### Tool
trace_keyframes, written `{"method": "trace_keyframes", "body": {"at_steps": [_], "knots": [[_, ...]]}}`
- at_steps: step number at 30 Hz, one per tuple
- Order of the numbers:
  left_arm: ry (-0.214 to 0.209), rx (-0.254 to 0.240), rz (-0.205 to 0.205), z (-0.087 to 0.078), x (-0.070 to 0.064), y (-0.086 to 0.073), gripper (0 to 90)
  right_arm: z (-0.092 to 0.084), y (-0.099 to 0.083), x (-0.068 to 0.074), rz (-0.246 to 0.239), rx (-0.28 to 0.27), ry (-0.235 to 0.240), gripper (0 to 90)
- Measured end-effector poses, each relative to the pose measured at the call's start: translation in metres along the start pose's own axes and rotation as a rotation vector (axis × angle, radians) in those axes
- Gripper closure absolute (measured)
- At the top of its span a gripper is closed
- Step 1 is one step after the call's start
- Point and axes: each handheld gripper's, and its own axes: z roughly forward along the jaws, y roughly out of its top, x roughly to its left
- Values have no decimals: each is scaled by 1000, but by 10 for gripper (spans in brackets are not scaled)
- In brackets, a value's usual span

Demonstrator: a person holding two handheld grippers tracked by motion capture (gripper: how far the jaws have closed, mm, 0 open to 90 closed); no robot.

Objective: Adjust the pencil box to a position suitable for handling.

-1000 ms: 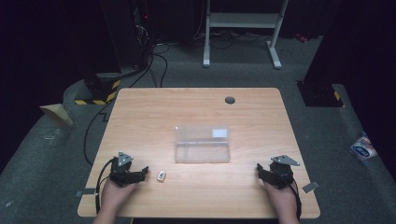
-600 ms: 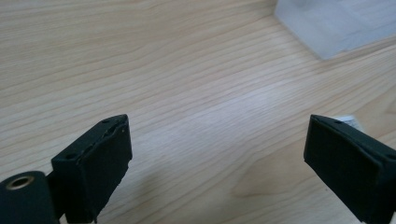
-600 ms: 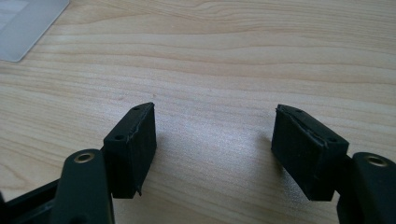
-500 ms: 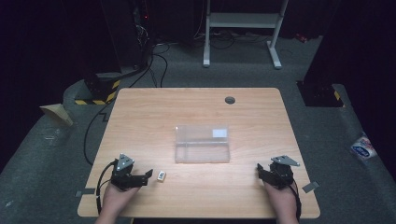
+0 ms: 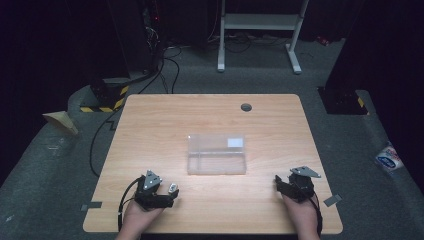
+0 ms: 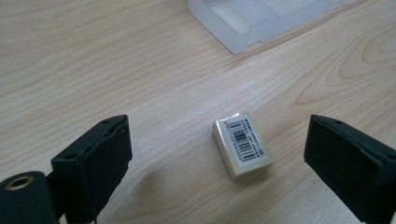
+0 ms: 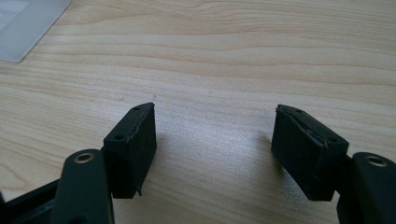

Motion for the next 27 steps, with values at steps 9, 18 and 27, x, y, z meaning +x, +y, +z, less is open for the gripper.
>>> {"method": "trace_keyframes", "body": {"at_steps": [9,18,27], "knots": [[1,-8,3,-1,-8,-5,212,0,0,0,1,1,0,307],[-27,3,14,3,-14,-7,449,0,0,0,1,0,0,307],[17,8,25,1,-15,-9,575,0,0,0,1,1,0,307]]}}
